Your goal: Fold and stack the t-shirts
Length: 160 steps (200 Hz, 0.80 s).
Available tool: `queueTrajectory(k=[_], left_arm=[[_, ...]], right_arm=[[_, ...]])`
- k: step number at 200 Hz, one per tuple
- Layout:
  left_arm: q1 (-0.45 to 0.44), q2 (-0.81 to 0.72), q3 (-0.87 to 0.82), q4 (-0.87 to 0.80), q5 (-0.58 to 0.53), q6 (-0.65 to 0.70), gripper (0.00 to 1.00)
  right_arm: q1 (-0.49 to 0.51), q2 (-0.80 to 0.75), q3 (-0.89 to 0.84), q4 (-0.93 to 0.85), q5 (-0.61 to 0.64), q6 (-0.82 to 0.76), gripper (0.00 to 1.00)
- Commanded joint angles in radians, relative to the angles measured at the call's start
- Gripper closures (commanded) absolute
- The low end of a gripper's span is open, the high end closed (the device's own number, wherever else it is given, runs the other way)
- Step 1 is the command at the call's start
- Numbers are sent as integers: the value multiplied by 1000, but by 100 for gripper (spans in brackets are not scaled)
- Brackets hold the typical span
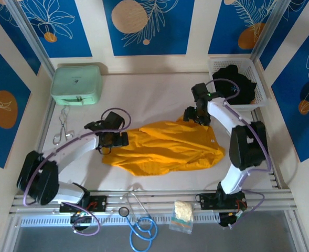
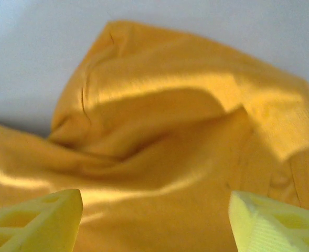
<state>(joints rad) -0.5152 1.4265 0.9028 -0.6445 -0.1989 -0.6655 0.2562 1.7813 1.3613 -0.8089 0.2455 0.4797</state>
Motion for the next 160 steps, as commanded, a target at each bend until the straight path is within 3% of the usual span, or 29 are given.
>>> queueTrajectory(k=[1,53,64,76,86,111,121,160], left_arm=[[33,92,42,124,44,27,1],[32,252,79,233,132,31,0],[29,279,78,257,161,27,6],[25,307,79,284,191,19,14],[22,338,86,304,214,17,27],[20,423,152,326,258,26,79],[20,454,198,314,258,37,100],[36,516,456,234,162,101,100]], right_arm=[[4,116,96,-30,-8,-57,25],[36,368,323,-104,-7,-101,25],[44,403,354,-119,-24,-107,29],[50,433,385,-130,-49,-109,40],[51,449,408,-134,-70,-109,57],[43,466,496,-152,-114,-110,100],[37,466,545,-161,-130,-111,100],[17,465,823,-194,-240,-133,100]])
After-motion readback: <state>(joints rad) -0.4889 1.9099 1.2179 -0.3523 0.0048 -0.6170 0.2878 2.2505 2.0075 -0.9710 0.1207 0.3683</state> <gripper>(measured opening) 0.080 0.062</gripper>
